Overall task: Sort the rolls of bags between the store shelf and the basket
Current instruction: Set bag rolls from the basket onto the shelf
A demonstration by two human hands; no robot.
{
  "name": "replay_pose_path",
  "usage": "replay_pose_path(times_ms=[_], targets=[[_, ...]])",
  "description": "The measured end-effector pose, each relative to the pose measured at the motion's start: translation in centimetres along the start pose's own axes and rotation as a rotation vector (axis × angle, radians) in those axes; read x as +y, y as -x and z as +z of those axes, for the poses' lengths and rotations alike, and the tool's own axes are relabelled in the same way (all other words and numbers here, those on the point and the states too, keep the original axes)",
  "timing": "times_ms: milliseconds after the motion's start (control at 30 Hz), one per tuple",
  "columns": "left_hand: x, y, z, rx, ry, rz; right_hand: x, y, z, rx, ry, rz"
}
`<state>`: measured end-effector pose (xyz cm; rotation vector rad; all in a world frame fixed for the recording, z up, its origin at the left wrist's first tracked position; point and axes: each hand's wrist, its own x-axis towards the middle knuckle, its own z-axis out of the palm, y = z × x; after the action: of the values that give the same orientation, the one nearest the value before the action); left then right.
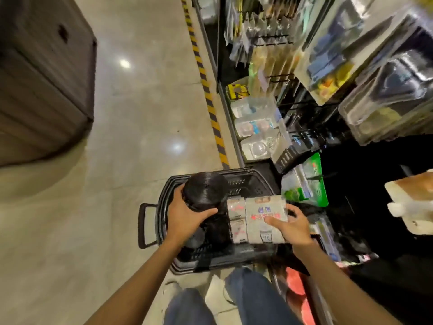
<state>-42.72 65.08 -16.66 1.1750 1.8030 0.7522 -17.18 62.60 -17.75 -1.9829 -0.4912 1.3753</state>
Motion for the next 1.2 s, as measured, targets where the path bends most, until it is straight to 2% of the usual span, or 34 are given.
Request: replay_pose_path(times_ms=[167,400,767,1067,1200], targets=[[-4.2,-3.7,3.5,0.032,-0.061,-0.09,2.7,-6.5,1.6,-0.045,0.157,0.071],[-13.9,-10.7,10.7,-0.047,-0.113,-0.134,11.5,-15.8,4.6,-0.069,0.307,0.18],[-28.3,-17.8,20.6,-0.084,-0.177,-0.136,24.6,-26.1,8.0,-0.075,0.225,0.31],[-31.8,-18.4,24.2,-0.12,-0.196,-0.087,28.2,-29.2,9.9,-0.075,0.249,0.291],[-32.5,-18.2,25.0,-0.187,-0.246,-0.078,29.3,-29.7,10.3,-0.087,0.244,0.308]])
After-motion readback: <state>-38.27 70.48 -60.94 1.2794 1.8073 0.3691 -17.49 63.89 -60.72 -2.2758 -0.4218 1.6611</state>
